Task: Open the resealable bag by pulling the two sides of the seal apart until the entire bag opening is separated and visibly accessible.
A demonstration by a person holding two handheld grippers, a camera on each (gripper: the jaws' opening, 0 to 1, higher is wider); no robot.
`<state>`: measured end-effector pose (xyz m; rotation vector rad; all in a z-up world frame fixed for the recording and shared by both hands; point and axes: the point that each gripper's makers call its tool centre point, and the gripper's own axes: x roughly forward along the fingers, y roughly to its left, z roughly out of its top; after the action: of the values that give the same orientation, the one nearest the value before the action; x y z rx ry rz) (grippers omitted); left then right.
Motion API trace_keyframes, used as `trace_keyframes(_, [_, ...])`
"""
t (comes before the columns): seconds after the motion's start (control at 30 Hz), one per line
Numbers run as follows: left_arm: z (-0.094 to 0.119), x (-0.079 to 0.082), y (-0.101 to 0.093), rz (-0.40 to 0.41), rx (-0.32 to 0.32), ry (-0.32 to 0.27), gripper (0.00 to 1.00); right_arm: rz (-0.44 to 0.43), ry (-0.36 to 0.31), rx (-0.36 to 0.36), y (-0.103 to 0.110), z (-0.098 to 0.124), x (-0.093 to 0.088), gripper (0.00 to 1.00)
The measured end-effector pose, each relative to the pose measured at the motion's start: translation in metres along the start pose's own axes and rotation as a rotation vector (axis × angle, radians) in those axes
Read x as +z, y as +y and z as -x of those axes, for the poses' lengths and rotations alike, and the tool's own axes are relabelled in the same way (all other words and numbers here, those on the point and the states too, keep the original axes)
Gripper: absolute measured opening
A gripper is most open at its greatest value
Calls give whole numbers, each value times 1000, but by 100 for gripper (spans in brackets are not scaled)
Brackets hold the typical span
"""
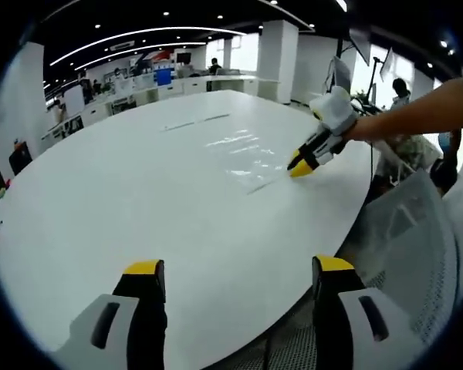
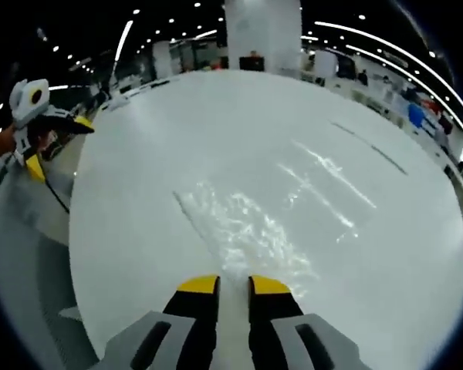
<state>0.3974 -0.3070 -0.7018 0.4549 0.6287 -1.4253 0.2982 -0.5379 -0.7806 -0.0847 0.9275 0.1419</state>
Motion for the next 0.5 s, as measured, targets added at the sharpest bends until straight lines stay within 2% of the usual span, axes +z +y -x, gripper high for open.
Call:
trace_keyframes(0.07, [0,-1,1,-5,3,2,76,34,6,5,2,0,0,5])
trace_keyframes(0.17, [1,0,2,-7,8,1,76,4,4,11,0,1,0,2])
trace_keyframes(0.3, [0,3,3,-10,4,-3,76,159,20,21,3,1,-2,0])
trace_keyframes(0.43, [-1,6,3,-12,4,-7,75,139,29,35,5,0,-2,0])
trace_keyframes(0.5, [-1,7,2,-16,0,-6,75,173,41,46,7,1,-3,0])
